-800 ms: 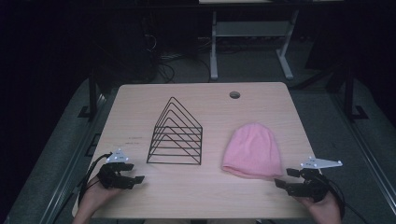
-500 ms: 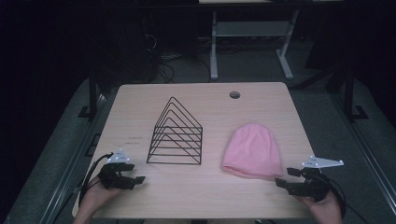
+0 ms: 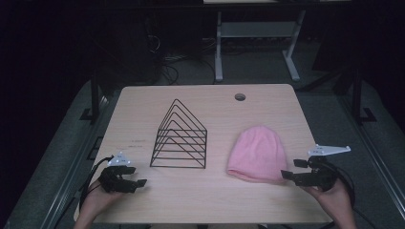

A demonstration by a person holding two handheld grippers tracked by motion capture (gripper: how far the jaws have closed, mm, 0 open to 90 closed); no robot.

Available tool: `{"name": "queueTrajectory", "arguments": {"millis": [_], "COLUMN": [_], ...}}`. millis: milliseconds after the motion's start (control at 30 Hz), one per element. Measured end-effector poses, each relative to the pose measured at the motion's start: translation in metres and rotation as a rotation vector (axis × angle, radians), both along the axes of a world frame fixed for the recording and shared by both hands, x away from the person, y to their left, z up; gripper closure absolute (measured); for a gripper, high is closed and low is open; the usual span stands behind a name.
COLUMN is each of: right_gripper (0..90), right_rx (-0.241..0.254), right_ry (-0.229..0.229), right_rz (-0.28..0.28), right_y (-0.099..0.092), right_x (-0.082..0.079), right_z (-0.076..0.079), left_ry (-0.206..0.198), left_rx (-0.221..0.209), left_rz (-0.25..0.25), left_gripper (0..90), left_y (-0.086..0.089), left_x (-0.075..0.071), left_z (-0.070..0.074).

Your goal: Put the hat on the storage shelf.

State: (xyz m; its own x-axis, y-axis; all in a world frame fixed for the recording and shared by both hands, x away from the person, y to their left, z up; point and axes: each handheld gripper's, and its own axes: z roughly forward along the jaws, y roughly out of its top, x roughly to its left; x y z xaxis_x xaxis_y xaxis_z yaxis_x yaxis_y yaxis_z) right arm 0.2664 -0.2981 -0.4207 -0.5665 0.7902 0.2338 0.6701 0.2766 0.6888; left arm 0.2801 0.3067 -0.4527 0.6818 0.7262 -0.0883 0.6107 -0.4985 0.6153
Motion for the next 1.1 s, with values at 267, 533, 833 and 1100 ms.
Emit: {"name": "queueTrajectory", "arguments": {"millis": [267,533,833,1100], "right_gripper": [23.5,23.8,23.8,23.7], "right_rx": [-0.026,-0.055,-0.064,-0.104], "right_ry": [0.034,0.059,0.109,0.143], "right_rz": [0.026,0.045,0.061,0.087], "right_y": [0.002,0.008,0.014,0.023], "right_x": [0.025,0.049,0.075,0.096], "right_z": [0.012,0.025,0.023,0.023], "left_ry": [-0.006,-0.004,-0.004,-0.005], "left_rx": [-0.003,0.006,-0.003,-0.002], "left_rz": [0.009,0.004,0.015,0.018], "left_gripper": [29.0,29.0,29.0,29.0], "left_y": [0.002,0.003,0.004,0.005], "left_x": [-0.001,0.000,0.000,0.000], "left_z": [0.001,0.002,0.002,0.002]}}
